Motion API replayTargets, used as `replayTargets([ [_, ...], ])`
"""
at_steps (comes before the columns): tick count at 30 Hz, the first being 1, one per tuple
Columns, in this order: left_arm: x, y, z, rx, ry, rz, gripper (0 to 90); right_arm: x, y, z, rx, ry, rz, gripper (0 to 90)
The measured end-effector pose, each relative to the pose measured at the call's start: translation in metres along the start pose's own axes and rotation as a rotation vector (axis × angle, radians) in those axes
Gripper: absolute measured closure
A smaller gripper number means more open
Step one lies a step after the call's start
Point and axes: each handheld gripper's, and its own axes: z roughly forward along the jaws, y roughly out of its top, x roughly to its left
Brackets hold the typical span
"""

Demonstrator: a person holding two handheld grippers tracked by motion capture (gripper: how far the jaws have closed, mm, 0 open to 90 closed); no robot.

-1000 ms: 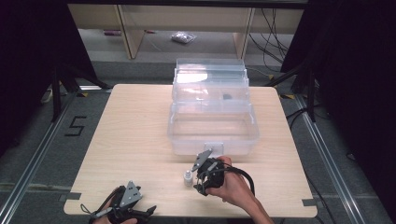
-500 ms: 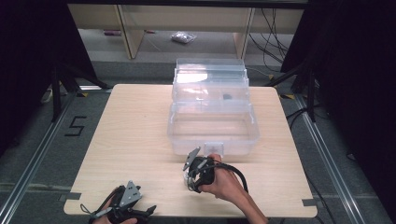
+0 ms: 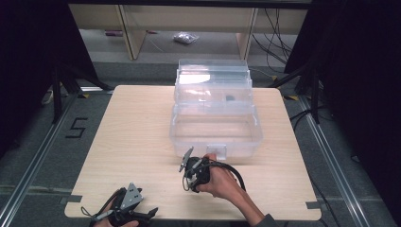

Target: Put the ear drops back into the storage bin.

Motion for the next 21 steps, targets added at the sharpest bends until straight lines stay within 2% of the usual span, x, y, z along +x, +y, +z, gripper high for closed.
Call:
replayTargets([
  [1,0.000,0.000,0.000,0.000,0.000,0.000,14.9,0.000,0.000,0.000,0.000,0.000,0.000,45.8],
  [2,0.000,0.000,0.000,-0.001,0.001,-0.001,14.9,-0.002,0.003,0.002,0.003,0.004,-0.038,46.7],
  [6,0.000,0.000,0.000,-0.001,0.003,0.006,14.9,-0.001,0.007,0.004,0.018,0.011,-0.028,47.8],
  [7,0.001,0.000,-0.001,0.000,0.003,0.005,14.9,-0.003,0.008,0.007,0.022,0.013,-0.061,49.1],
  [8,0.001,0.000,0.000,-0.004,0.003,0.002,14.9,-0.003,0.009,0.008,0.024,0.017,-0.050,49.6],
  [11,0.000,0.000,0.000,-0.002,0.001,0.006,14.9,-0.003,0.010,0.009,0.033,0.017,-0.057,50.6],
  [12,0.000,0.000,0.000,0.000,0.000,-0.002,14.9,-0.002,0.012,0.010,0.052,0.022,-0.054,51.8],
  [15,0.000,0.000,-0.001,-0.003,0.002,0.003,14.9,-0.002,0.013,0.011,0.052,0.029,-0.059,52.7],
  [16,0.000,0.000,-0.001,0.000,0.000,0.006,14.9,-0.002,0.014,0.012,0.060,0.024,-0.048,53.7],
  [18,0.000,0.000,0.000,-0.001,-0.002,-0.003,14.9,-0.004,0.015,0.013,0.059,0.030,-0.075,54.4],
  [19,0.000,0.000,0.000,-0.001,-0.002,-0.003,14.9,-0.004,0.015,0.013,0.059,0.030,-0.075,54.4],
  [20,0.001,0.000,0.000,-0.002,0.001,0.007,14.9,-0.002,0.015,0.013,0.070,0.026,-0.053,55.0],
  [21,0.001,0.000,-0.001,-0.003,0.001,0.005,14.9,-0.003,0.016,0.013,0.070,0.033,-0.066,55.6],
])
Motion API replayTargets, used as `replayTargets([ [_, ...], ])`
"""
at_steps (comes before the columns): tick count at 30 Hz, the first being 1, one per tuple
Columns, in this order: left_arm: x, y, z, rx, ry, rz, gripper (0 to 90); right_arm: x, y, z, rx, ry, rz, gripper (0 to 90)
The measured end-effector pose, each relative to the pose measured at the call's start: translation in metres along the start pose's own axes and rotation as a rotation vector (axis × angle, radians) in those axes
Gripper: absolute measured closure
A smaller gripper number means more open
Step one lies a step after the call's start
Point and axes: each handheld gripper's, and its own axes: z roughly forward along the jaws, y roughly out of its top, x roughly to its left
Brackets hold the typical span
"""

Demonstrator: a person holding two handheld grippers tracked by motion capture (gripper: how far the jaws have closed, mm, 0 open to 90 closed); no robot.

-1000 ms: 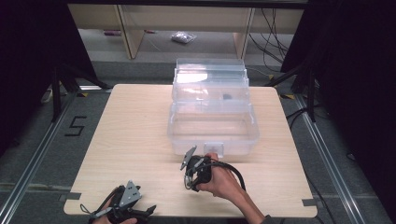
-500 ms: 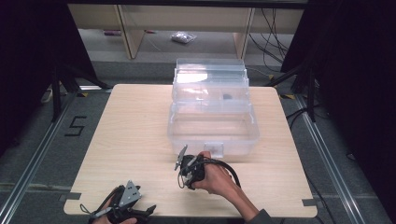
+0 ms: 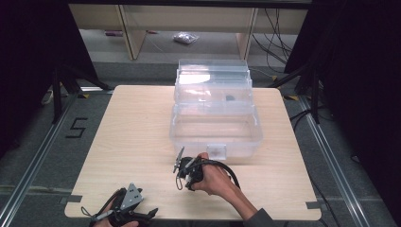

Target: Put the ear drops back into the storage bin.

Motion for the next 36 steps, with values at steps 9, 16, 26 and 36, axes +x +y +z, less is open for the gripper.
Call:
replayTargets([
  [9,0.000,0.000,0.000,0.002,-0.002,0.001,14.9,0.002,0.004,0.000,0.027,-0.009,-0.025,60.1],
  [16,0.000,0.000,0.000,0.000,-0.002,0.000,14.9,-0.002,0.001,-0.017,0.015,-0.010,0.000,60.2],
  [26,0.000,0.000,0.000,0.001,-0.002,-0.001,14.9,-0.013,-0.012,-0.036,0.004,-0.020,0.014,60.2],
  [36,-0.001,-0.001,0.001,0.002,-0.006,-0.015,14.9,-0.021,-0.030,-0.054,-0.006,0.004,0.095,60.2],
])
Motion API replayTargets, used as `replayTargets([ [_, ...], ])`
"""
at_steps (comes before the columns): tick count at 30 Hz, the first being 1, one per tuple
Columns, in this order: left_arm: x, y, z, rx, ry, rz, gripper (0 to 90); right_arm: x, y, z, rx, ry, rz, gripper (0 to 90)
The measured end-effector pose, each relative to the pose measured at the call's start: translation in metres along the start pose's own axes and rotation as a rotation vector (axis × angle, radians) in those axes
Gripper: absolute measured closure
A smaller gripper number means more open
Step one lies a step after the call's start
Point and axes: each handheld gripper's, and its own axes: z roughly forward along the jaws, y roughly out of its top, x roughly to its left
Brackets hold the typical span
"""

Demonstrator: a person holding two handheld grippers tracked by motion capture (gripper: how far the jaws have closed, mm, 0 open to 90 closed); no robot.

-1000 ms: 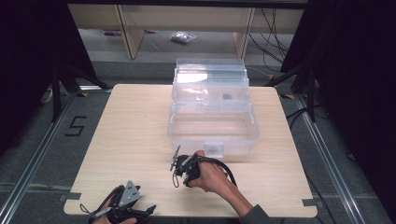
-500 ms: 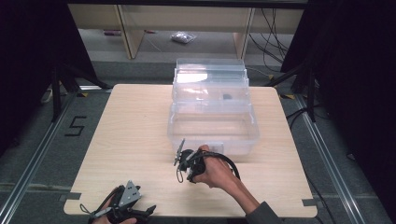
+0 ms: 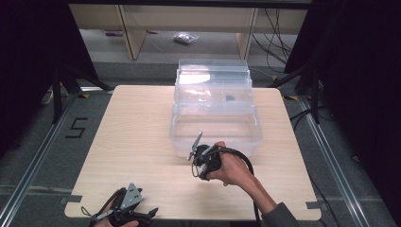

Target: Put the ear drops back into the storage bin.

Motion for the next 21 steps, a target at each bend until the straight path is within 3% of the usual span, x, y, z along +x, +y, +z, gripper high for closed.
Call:
replayTargets([
  [4,0.000,0.000,0.000,0.000,0.000,0.011,14.9,-0.004,-0.008,-0.011,-0.016,0.004,0.003,60.2],
  [6,0.001,0.000,0.000,0.001,0.002,0.016,14.9,-0.004,-0.012,-0.017,-0.010,0.002,0.036,60.2],
  [7,0.001,0.001,0.000,0.000,0.003,0.015,14.9,-0.006,-0.013,-0.018,-0.012,0.007,0.020,60.2],
  [9,0.001,0.001,-0.001,0.008,0.001,0.025,14.9,-0.007,-0.017,-0.024,-0.015,0.006,0.043,60.2],
  [11,0.000,0.000,0.000,0.001,0.000,0.001,14.9,-0.008,-0.018,-0.026,-0.016,0.002,0.046,60.2],
  [12,0.001,0.000,0.000,0.001,0.002,0.017,14.9,-0.009,-0.020,-0.029,-0.019,0.007,0.045,60.2],
  [21,0.001,0.000,0.000,0.003,0.002,0.014,14.9,-0.016,-0.036,-0.059,-0.031,0.002,0.088,60.2],
])
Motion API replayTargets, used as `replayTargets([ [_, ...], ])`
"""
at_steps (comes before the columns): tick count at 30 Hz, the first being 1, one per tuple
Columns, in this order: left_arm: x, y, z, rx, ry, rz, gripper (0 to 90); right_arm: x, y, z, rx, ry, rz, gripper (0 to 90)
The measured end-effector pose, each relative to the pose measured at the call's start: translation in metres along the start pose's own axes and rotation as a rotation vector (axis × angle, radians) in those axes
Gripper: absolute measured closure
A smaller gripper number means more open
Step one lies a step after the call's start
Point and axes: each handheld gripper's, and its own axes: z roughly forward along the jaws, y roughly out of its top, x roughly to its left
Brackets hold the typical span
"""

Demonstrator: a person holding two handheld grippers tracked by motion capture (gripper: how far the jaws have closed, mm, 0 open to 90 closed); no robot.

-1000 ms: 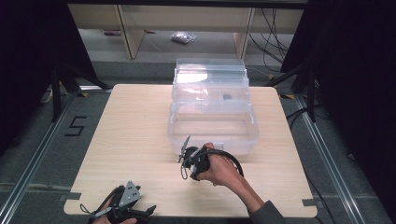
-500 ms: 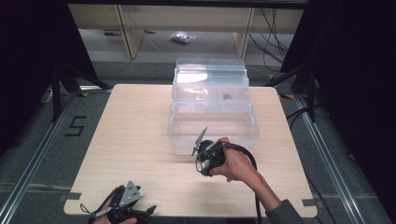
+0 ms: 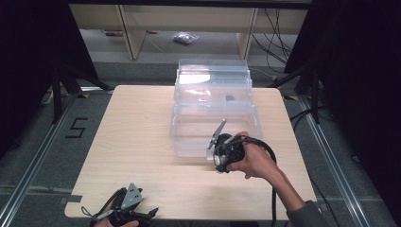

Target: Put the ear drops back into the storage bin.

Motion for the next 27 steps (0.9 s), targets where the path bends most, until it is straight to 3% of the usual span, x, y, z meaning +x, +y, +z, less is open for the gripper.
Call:
replayTargets([
  [9,0.000,0.000,0.000,0.001,-0.009,-0.004,14.9,-0.022,-0.012,-0.022,0.001,-0.010,0.036,60.2],
  [11,0.000,0.000,0.000,-0.001,0.000,-0.004,14.9,-0.029,-0.014,-0.027,0.002,-0.029,0.081,60.2],
  [14,0.000,0.000,0.000,-0.005,-0.009,-0.010,14.9,-0.034,-0.016,-0.030,-0.005,-0.041,0.077,60.2],
  [23,0.000,0.000,0.000,0.000,-0.009,-0.004,14.9,-0.054,-0.018,-0.035,0.009,-0.042,0.124,60.2],
  [27,0.001,0.000,0.000,-0.003,0.000,-0.007,14.9,-0.066,-0.017,-0.040,0.014,-0.064,0.139,60.2],
])
